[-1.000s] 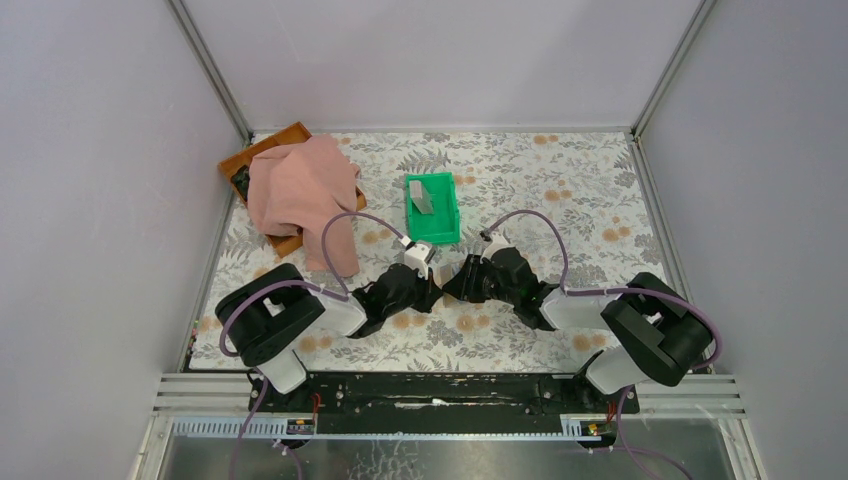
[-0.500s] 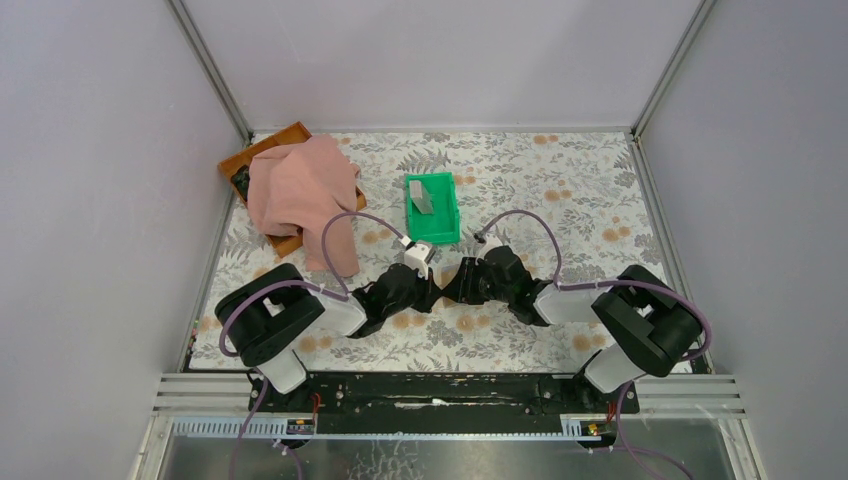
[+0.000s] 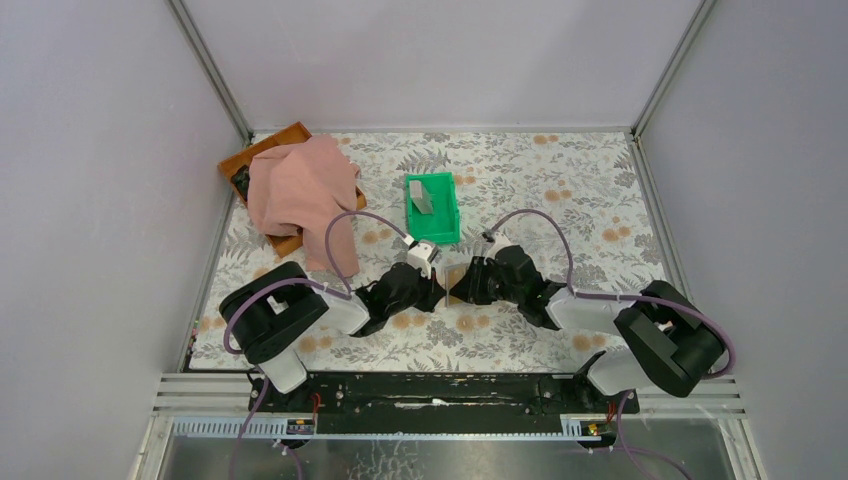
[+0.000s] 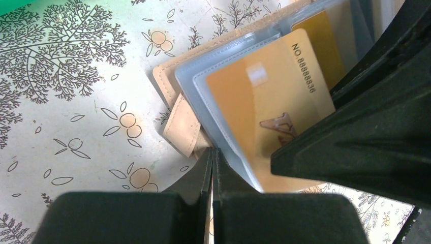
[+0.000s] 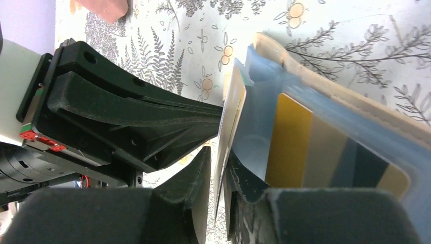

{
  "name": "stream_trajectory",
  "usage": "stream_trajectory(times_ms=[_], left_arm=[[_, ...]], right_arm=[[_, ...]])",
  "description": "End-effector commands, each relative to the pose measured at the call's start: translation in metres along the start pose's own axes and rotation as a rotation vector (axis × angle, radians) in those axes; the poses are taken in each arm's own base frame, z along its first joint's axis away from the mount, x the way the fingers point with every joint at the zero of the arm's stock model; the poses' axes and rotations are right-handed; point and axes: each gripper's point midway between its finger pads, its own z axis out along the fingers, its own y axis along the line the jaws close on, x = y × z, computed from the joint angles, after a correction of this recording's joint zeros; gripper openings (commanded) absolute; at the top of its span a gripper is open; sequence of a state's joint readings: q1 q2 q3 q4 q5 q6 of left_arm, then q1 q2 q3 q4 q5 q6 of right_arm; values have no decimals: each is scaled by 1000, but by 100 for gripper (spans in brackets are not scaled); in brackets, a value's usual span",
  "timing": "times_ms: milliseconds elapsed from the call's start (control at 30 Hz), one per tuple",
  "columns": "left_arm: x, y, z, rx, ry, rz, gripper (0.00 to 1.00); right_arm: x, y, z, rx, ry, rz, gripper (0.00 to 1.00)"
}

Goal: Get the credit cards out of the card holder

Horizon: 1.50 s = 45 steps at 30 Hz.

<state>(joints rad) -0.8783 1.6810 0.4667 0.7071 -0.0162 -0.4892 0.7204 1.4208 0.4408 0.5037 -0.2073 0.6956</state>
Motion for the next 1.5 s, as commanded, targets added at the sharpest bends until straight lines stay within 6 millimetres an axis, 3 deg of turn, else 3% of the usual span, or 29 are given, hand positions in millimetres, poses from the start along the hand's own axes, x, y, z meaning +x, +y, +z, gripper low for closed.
stream_trajectory(times_ms=[0, 600, 967, 1133, 1200, 1233, 1333, 1400, 1467], left_arm=[[67, 22, -12, -72, 228, 15, 0], [66, 27, -13, -103, 228, 22, 0], [55, 34, -22, -154, 202, 37, 0], [28, 33, -35, -188, 112, 29, 1], [10, 29, -43, -186, 52, 27, 18], [-3, 22, -48, -160, 15, 31, 34], [-28, 4, -59, -103, -31, 55, 63], [-42, -8, -65, -61, -45, 76, 90], [-53, -16, -69, -35, -57, 83, 95]], right_arm=[[-15, 9, -9, -66, -41, 13, 21], [-26, -24, -31, 48, -80, -12, 26], [-32, -39, -40, 123, -102, -26, 7], [-40, -41, -50, 157, -133, -51, 0], [-42, -38, -54, 152, -138, -70, 0], [-44, -35, -57, 140, -140, -86, 0], [-42, -25, -63, 93, -125, -126, 0], [-41, -18, -67, 60, -124, -140, 0], [-41, -12, -71, 36, -133, -145, 0]])
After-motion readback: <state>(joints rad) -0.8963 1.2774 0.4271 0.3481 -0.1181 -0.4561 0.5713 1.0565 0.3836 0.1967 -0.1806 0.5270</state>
